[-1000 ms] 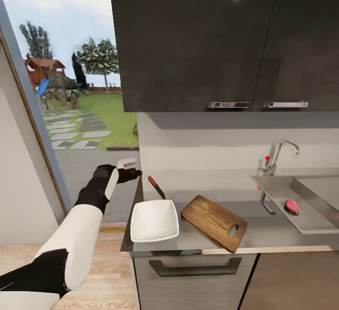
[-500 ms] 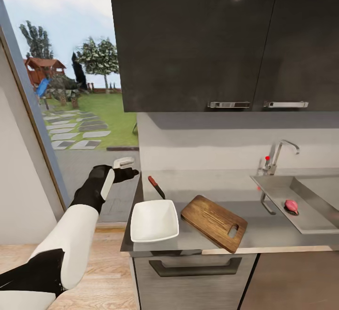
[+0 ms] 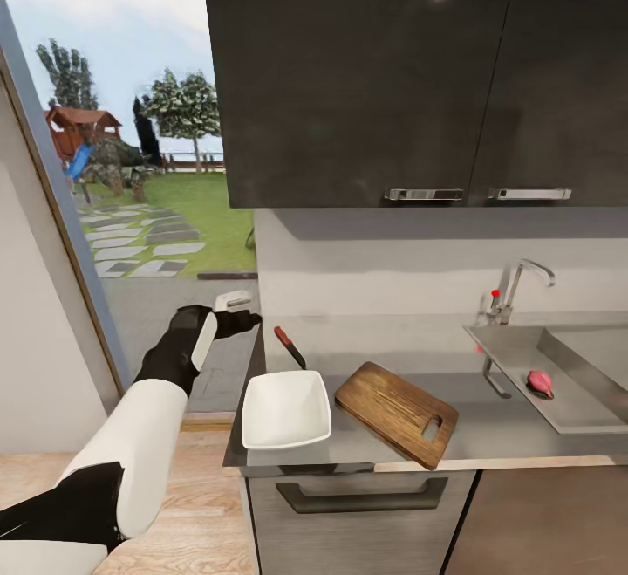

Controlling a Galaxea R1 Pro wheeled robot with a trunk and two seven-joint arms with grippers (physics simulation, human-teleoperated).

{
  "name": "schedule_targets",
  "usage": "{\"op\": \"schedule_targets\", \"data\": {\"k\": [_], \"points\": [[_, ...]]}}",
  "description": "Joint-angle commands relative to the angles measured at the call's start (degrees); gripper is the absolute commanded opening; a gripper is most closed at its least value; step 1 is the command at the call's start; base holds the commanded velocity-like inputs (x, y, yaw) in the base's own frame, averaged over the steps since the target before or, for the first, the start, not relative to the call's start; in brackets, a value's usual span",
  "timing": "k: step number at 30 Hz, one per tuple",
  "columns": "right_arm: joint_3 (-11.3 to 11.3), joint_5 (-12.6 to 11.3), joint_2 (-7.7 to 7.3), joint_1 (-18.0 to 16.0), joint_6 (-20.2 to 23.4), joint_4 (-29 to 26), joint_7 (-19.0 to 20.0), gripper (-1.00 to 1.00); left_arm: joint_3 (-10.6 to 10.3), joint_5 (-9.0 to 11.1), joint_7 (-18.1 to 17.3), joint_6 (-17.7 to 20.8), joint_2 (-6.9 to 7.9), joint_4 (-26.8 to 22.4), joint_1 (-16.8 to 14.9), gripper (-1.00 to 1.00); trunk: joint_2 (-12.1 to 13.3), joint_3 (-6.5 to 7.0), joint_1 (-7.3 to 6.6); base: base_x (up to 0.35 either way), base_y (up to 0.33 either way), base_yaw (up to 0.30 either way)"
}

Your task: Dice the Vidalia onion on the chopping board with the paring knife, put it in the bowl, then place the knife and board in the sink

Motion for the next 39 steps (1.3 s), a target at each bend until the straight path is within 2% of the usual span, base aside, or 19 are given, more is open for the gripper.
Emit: {"op": "schedule_targets", "data": {"k": [1, 5, 8, 10, 11, 14, 15, 17, 18, 20, 22, 23, 25, 26, 28, 29, 32, 34, 39], "points": [[-0.08, -1.81, -0.5, -0.15, 0.5, -1.15, 0.39, 1.0, 0.3, 0.0, -0.52, 0.28, -0.09, -0.17, -0.02, 1.0, -0.04, -0.03, 0.02, 0.0, 0.0, 0.0], [-0.04, -8.07, -2.0, -1.51, 0.8, -2.49, 0.09, 1.0, 0.29, 0.01, -1.71, 0.28, -0.11, -0.31, -0.02, 1.0, -0.04, -0.03, 0.02, 0.0, 0.0, 0.0], [0.23, -14.71, -3.43, -4.14, 0.87, -2.93, -1.73, 1.0, 0.28, 0.01, -3.23, 0.28, -0.12, -0.35, -0.02, 1.0, -0.04, -0.03, 0.02, 0.0, 0.0, 0.0], [0.6, -17.23, -4.02, -5.23, 0.85, -3.01, -2.6, 1.0, 0.28, 0.02, -3.74, 0.28, -0.12, -0.36, -0.02, 1.0, -0.04, -0.03, 0.02, 0.0, 0.0, 0.0], [1.14, -19.65, -4.7, -6.23, 0.82, -3.06, -3.24, 1.0, 0.28, 0.03, -4.09, 0.28, -0.13, -0.37, -0.02, 1.0, -0.04, -0.03, 0.02, 0.0, 0.0, 0.0], [2.33, -23.3, -5.82, -7.57, 0.77, -3.1, -3.82, 1.0, 0.28, 0.02, -4.4, 0.28, -0.13, -0.37, -0.02, 1.0, -0.04, -0.03, 0.02, 0.0, 0.0, 0.0], [3.46, -25.74, -6.55, -8.31, 0.75, -3.12, -4.04, 1.0, 0.28, 0.01, -4.51, 0.28, -0.13, -0.37, -0.02, 1.0, -0.04, -0.03, 0.02, 0.0, 0.0, 0.0], [4.78, -28.26, -7.15, -8.93, 0.67, -3.13, -4.21, 1.0, 0.28, 0.0, -4.58, 0.28, -0.13, -0.37, -0.02, 1.0, -0.04, -0.03, 0.02, 0.0, 0.0, 0.0], [6.23, -30.81, -7.58, -9.47, 0.56, -3.13, -4.32, 1.0, 0.26, -0.02, -4.63, 0.28, -0.13, -0.37, -0.02, 1.0, -0.04, -0.03, 0.02, 0.0, 0.0, 0.0], [8.56, -34.3, -7.98, -10.33, 0.13, -3.14, -4.45, 1.0, 0.23, 0.01, -4.67, 0.28, -0.13, -0.37, -0.02, 1.0, -0.04, -0.03, 0.02, 0.0, 0.0, 0.0], [10.31, -36.26, -8.12, -10.96, -0.51, -3.14, -4.5, 1.0, 0.22, 0.0, -4.69, 0.28, -0.13, -0.37, -0.02, 1.0, -0.04, -0.03, 0.02, 0.0, 0.0, 0.0], [12.26, -37.84, -8.22, -11.54, -1.44, -3.14, -4.54, 1.0, 0.21, 0.02, -4.7, 0.28, -0.13, -0.37, -0.02, 1.0, -0.04, -0.03, 0.02, 0.0, 0.0, 0.0], [14.34, -38.94, -8.27, -12.09, -2.66, -3.16, -4.56, 1.0, 0.2, 0.02, -4.7, 0.28, -0.13, -0.37, -0.02, 1.0, -0.04, -0.03, 0.02, 0.0, 0.0, 0.0], [16.48, -39.65, -8.31, -12.63, -4.06, -3.16, -4.57, 1.0, 0.2, 0.03, -4.71, 0.28, -0.13, -0.37, -0.02, 1.0, -0.04, -0.03, 0.02, 0.0, 0.0, 0.0], [18.68, -40.1, -8.32, -13.13, -5.52, -3.15, -4.61, 1.0, 0.2, 0.03, -4.71, 0.28, -0.13, -0.37, -0.02, 1.0, -0.04, -0.03, 0.02, 0.0, 0.0, 0.0], [20.95, -40.39, -8.31, -13.61, -6.92, -3.15, -4.64, 1.0, 0.2, 0.0, -4.71, 0.28, -0.13, -0.37, -0.02, 1.0, -0.04, -0.03, 0.02, 0.0, 0.0, 0.0], [24.35, -40.59, -8.31, -14.35, -8.74, -3.15, -5.1, 1.0, 0.2, 0.02, -4.71, 0.28, -0.13, -0.37, -0.02, 1.0, -0.04, -0.03, 0.02, 0.0, 0.0, 0.0], [28.17, -40.72, -8.29, -15.22, -10.87, -3.15, -7.18, 1.0, 0.19, 0.02, -4.72, 0.28, -0.13, -0.37, -0.02, 1.0, -0.04, -0.03, 0.02, 0.0, 0.0, 0.0], [31.38, -40.68, -8.24, -15.79, -13.09, -3.15, -9.96, 1.0, 0.19, 0.02, -4.72, 0.28, -0.13, -0.37, -0.02, 1.0, -0.04, -0.03, 0.02, 0.0, 0.0, 0.0]]}}
